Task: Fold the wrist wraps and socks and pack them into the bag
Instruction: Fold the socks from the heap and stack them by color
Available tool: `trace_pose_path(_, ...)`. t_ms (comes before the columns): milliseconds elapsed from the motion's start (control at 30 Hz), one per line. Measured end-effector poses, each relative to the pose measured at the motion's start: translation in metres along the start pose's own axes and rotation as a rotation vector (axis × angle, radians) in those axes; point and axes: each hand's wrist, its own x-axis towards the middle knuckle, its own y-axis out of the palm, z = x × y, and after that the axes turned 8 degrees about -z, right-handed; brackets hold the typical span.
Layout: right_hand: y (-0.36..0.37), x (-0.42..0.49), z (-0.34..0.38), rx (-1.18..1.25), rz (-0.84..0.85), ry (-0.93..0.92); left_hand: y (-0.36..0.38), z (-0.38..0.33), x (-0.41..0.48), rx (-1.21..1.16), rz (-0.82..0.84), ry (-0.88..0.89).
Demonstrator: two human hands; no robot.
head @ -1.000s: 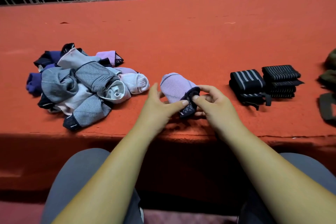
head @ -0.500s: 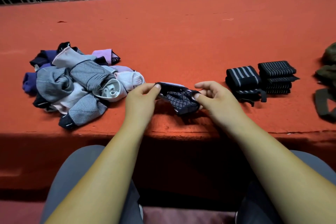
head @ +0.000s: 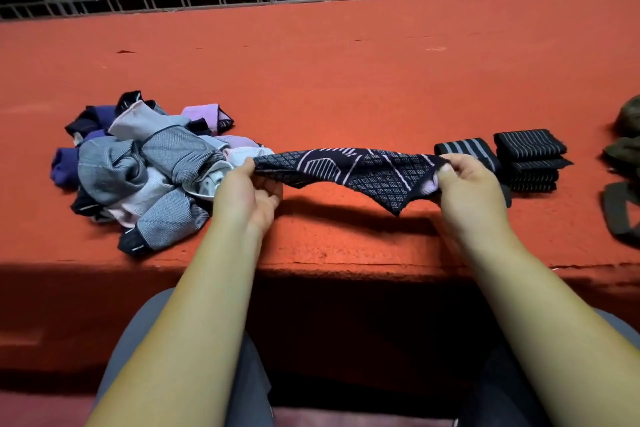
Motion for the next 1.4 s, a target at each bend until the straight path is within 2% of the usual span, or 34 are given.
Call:
trace_pose_path(133,-0.001,-0.007,0.001,0.144,0.157,-0.018,0.0,-0.006,-0.008,0.325,0.241,0.171)
trace_pose_path(267,-0.011,-0.017,0.012,0.393,0.453,0.123,-0.004,-0.009,-0.02,0.598,0.382,0.29)
trace_pose_path(400,-0.019,-0.024,0.013,0.374,0.8,0.169,-0.003,-0.005,-0.034,0.502,0.481,0.257)
trace_pose_path(467,-0.02,-0.03,0.015,0.195,0.905,0.214,-0.002,-0.004,-0.041,0.431,0.523,0.222)
trace_pose_path(533,-0.017,-0.034,0.014,-0.061,0.851,0.17,-0.001,-0.003,-0.051,0.396,0.555,0.196)
trace_pose_path(600,-0.009,-0.039,0.012,-0.148,0.736,0.093,0.001,0.0,-0.061,0.385,0.595,0.166)
trace_pose_path(767,0.006,-0.045,0.013,-0.074,0.643,0.041,0.004,0.007,-0.072,0.368,0.69,0.105)
trace_pose_path(900,0.015,-0.048,0.011,0.037,0.59,0.079,0.004,0.011,-0.068,0.356,0.636,0.104)
trace_pose_path(1000,0.018,-0.044,0.011,0.125,0.483,0.085,-0.002,0.014,-0.062,0.528,0.68,0.057)
trace_pose_path(1133,0.017,-0.04,0.01,0.052,0.355,-0.104,-0.014,0.023,-0.055,0.829,0.692,0.081)
trace_pose_path(1200,0.018,-0.038,0.009,0.067,0.356,-0.079,-0.014,0.028,-0.054,0.796,0.671,0.084)
trace_pose_path(1400,0.017,-0.033,0.005,0.109,0.511,0.138,-0.014,0.03,-0.05,0.711,0.681,0.066)
